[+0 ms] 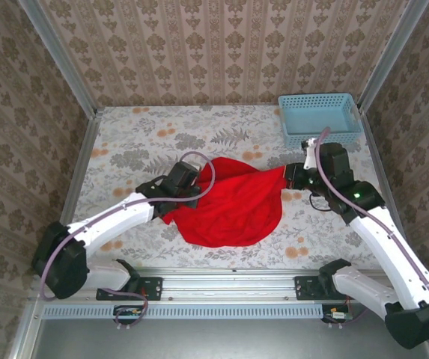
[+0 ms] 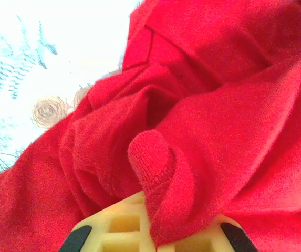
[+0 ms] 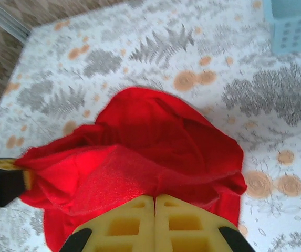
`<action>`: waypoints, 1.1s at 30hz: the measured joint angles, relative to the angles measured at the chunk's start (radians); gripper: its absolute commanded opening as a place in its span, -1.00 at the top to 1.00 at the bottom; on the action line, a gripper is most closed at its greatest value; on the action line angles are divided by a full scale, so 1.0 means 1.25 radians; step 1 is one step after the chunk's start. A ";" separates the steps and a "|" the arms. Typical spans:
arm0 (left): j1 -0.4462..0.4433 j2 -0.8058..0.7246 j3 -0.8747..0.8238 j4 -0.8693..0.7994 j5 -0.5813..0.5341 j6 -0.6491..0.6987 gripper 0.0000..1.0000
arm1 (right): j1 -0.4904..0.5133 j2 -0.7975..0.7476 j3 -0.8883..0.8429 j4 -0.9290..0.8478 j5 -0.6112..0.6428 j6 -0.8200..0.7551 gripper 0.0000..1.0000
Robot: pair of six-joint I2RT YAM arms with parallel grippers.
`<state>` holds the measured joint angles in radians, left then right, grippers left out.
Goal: Fold the inside-out t-shirt
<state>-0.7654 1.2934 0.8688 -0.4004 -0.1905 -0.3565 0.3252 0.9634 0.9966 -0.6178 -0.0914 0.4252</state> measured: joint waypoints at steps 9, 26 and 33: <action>0.021 -0.017 -0.003 0.015 0.056 0.000 1.00 | -0.002 -0.016 -0.128 -0.031 0.125 0.000 1.00; 0.099 -0.094 0.452 -0.121 -0.007 0.090 1.00 | 0.029 0.005 0.268 -0.015 0.059 -0.030 1.00; 0.106 -0.091 0.673 -0.208 -0.078 0.146 1.00 | 0.126 0.152 0.439 -0.017 0.069 -0.066 1.00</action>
<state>-0.6327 1.1801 1.7100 -0.6598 -0.2886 -0.1734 0.4831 1.1534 1.5452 -0.6395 -0.0051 0.3424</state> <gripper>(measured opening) 0.054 0.064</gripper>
